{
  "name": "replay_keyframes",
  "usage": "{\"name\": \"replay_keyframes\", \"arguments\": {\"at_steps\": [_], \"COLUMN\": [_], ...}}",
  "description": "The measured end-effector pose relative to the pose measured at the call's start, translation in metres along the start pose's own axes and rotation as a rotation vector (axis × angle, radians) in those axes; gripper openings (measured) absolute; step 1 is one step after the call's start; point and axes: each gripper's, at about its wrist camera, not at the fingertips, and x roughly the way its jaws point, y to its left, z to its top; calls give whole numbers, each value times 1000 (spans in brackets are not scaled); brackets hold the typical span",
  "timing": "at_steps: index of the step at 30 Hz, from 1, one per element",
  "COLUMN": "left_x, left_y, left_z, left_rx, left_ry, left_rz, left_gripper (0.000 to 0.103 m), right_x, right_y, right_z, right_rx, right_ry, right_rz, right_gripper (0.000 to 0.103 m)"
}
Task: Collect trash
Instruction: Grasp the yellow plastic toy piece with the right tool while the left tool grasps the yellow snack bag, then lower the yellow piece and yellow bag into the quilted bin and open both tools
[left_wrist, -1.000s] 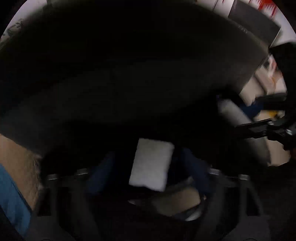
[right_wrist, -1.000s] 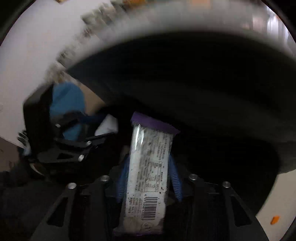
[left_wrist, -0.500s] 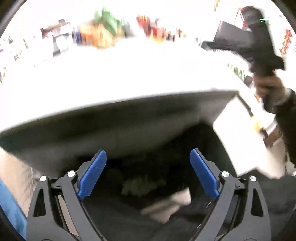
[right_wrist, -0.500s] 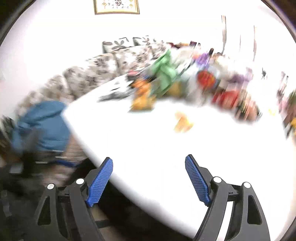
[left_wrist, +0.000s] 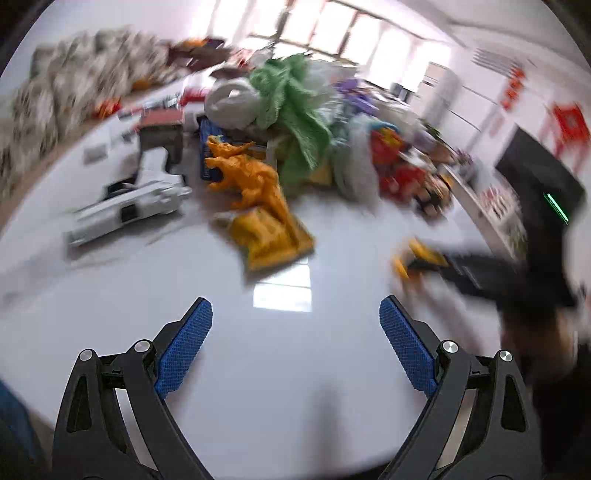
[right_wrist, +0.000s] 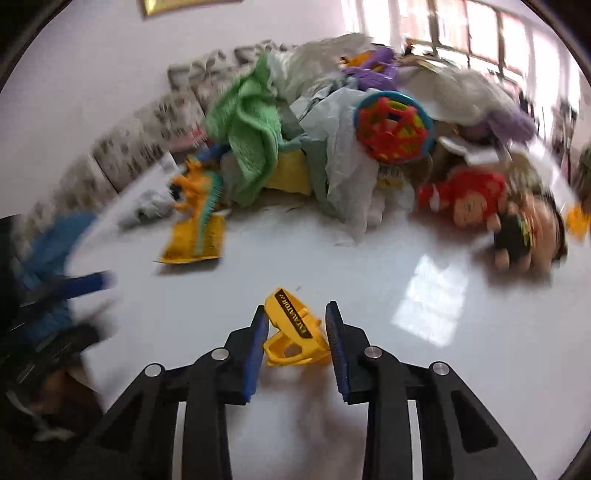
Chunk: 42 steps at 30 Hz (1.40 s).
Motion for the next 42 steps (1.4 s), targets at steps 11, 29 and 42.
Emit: {"name": "replay_keyframes", "arguments": {"at_steps": [11, 29, 42], "left_x": [74, -131, -44], "left_y": [-39, -38, 15], "left_z": [43, -89, -200], "left_rx": [-76, 319, 340], "left_ry": [11, -107, 275], "left_rz": [429, 44, 18], "left_gripper": [55, 49, 57], "right_x": [-56, -94, -3], "right_y": [-18, 68, 105], "right_z": [-41, -98, -212], "right_rx": [74, 55, 104], "right_ry": [-81, -91, 256], "right_rz": [40, 151, 162], "right_gripper": [32, 32, 34]}}
